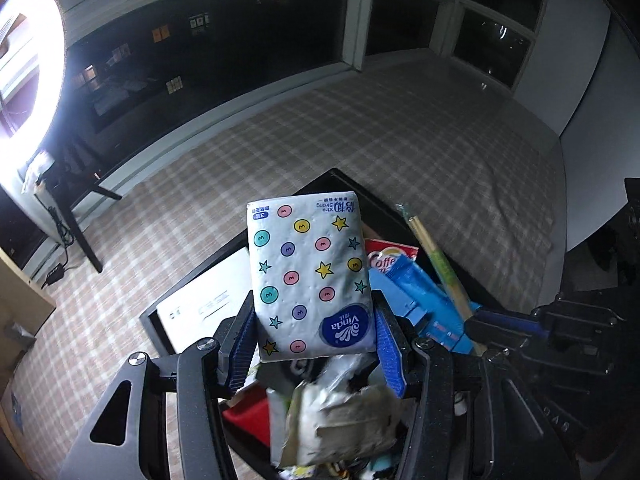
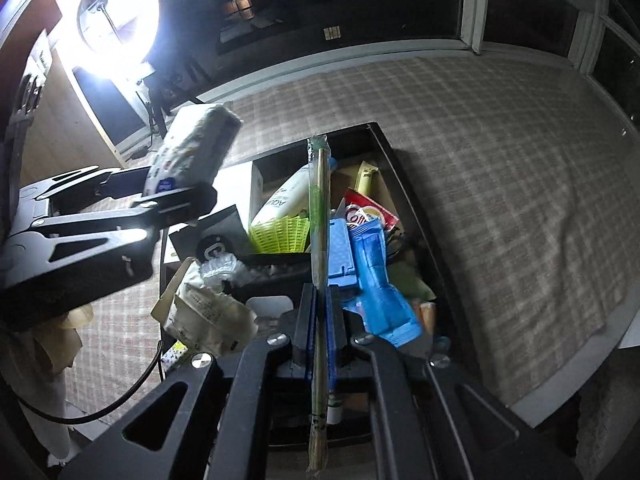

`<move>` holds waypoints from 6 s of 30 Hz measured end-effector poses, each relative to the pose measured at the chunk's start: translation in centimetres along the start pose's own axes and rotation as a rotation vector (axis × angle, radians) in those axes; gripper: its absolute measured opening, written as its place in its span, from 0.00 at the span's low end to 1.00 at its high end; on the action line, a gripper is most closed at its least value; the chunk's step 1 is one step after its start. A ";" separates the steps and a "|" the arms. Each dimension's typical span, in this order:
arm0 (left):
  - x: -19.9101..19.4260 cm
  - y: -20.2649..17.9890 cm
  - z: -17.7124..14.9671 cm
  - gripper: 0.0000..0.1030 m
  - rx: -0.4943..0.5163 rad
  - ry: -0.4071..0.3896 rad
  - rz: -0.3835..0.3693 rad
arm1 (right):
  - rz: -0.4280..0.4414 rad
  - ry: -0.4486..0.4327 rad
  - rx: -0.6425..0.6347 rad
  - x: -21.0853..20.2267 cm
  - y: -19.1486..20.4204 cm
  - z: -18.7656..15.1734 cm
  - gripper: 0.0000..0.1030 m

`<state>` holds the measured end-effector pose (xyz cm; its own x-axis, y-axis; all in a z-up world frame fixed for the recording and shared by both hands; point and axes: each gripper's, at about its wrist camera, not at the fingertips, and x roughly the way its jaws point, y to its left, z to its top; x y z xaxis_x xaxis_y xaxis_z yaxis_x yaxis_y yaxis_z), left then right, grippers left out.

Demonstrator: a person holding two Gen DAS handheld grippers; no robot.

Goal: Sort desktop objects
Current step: 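Carry the tissue pack and chopsticks over the black bin and open the left gripper, then open the right gripper to drop the chopsticks into the bin, then move both grippers back toward the grey packet and blue card by the cabinet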

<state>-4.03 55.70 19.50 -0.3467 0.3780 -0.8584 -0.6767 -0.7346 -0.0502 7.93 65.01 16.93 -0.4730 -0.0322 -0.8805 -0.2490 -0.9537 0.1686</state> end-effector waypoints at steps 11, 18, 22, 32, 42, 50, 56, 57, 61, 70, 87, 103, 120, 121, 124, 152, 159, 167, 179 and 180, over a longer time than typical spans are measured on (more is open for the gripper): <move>-0.8 -0.6 0.0 0.62 0.014 -0.033 0.042 | -0.017 -0.026 -0.007 -0.5 0.1 0.7 0.33; -2.3 -0.4 -0.6 0.62 0.015 -0.070 0.068 | -0.015 -0.040 -0.021 -0.9 0.8 0.6 0.33; -3.3 0.0 -1.2 0.62 0.011 -0.089 0.084 | -0.007 -0.050 -0.036 -1.2 1.7 0.6 0.34; -6.3 3.3 -3.6 0.63 -0.036 -0.122 0.106 | 0.015 -0.061 -0.088 -1.3 5.8 0.7 0.41; -9.6 8.8 -7.8 0.63 -0.113 -0.145 0.161 | 0.039 -0.067 -0.189 -1.0 13.1 0.4 0.45; -12.2 14.3 -11.4 0.63 -0.187 -0.146 0.214 | 0.087 -0.048 -0.270 0.4 20.0 0.4 0.45; -13.9 19.3 -15.1 0.63 -0.249 -0.137 0.269 | 0.128 -0.036 -0.337 1.6 26.3 0.2 0.46; -14.0 20.3 -15.8 0.63 -0.262 -0.132 0.278 | 0.133 -0.035 -0.348 1.8 27.2 0.2 0.47; -14.6 24.2 -18.4 0.63 -0.315 -0.112 0.311 | 0.154 -0.029 -0.398 2.9 31.3 0.1 0.51; -15.5 35.2 -24.8 0.64 -0.434 -0.045 0.394 | 0.170 -0.010 -0.476 6.8 39.9 0.2 0.54; -13.6 57.4 -34.4 0.64 -0.631 0.089 0.504 | 0.180 0.057 -0.465 18.1 48.9 5.2 0.54; -9.0 72.3 -37.0 0.64 -0.885 0.073 0.394 | 0.208 0.082 -0.472 28.1 55.8 10.4 0.54; -4.6 66.4 -35.6 0.64 -0.662 0.117 0.287 | 0.286 0.100 -0.448 31.9 58.1 11.3 0.55; -4.5 66.1 -35.5 0.64 -0.655 0.122 0.282 | 0.294 0.096 -0.449 31.9 58.2 11.1 0.55; -4.1 64.7 -35.4 0.64 -0.624 0.130 0.299 | 0.325 0.092 -0.452 31.7 58.6 10.8 0.50; -4.0 48.3 -31.7 0.54 -0.412 0.110 0.079 | 0.348 0.176 -0.512 29.3 54.0 7.3 0.39; -7.0 57.0 -34.4 0.54 -0.650 -0.004 0.291 | 0.415 0.170 -0.471 30.8 58.0 8.2 0.48; -4.4 59.7 -34.4 0.54 -0.648 0.005 0.319 | 0.437 0.179 -0.462 32.0 59.3 8.1 0.48; -3.5 58.9 -34.5 0.49 -0.637 -0.015 0.298 | 0.488 0.162 -0.446 32.7 60.9 8.0 0.48; -3.5 58.7 -34.7 0.42 -0.631 -0.015 0.293 | 0.492 0.159 -0.445 32.8 61.1 7.9 0.48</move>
<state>-20.02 -8.28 1.87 -0.4694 0.1180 -0.8751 -0.0478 -0.9930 -0.1083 -29.50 8.02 1.84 -0.3037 -0.5048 -0.8081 0.3505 -0.8478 0.3979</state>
